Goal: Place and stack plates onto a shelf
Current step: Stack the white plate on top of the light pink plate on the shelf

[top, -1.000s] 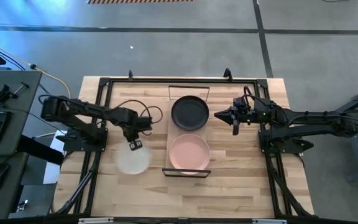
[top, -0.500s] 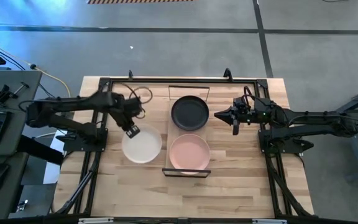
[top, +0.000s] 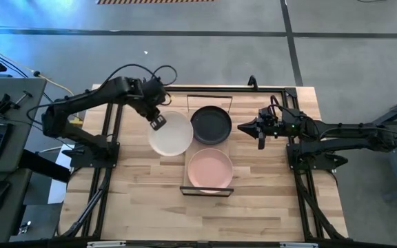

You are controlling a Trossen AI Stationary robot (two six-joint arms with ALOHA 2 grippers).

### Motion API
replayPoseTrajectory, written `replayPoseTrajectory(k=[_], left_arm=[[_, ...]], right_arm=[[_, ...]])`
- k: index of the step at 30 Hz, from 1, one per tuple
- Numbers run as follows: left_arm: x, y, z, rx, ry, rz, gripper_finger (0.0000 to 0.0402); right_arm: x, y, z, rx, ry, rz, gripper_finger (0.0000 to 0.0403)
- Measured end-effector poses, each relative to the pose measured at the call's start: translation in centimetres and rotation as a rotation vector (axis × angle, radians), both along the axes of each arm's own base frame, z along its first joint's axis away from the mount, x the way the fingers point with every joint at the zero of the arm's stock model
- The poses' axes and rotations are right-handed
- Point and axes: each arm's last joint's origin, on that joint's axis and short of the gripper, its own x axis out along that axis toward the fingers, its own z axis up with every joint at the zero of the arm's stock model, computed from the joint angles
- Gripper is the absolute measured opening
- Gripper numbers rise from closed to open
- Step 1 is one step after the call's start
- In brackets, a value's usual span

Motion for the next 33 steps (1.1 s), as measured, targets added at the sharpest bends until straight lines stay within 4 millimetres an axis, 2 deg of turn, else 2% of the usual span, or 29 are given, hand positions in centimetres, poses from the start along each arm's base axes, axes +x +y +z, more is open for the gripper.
replayPoseTrajectory(k=[5,13,20,27,33], left_arm=[[1.3,0.4,-0.8,0.001,0.007,-0.017,0.0],[4.9,-0.3,-2.3,0.005,-0.079,-0.039,0.0],[8.4,-2.0,-4.5,-0.022,-0.122,-0.086,0.0],[12.0,-4.4,-6.3,-0.087,-0.239,-0.13,0.0],[13.7,-6.4,-7.7,-0.114,-0.262,-0.152,0.0]], right_arm=[[0.0,0.0,0.0,0.001,0.0,0.003,0.0],[0.0,0.0,0.0,0.0,0.001,0.004,0.0],[0.0,0.1,-0.2,0.002,0.022,0.005,0.0],[0.0,0.0,-0.3,0.001,0.031,-0.009,0.0],[0.0,0.0,-0.3,0.0,0.034,-0.015,0.0]])
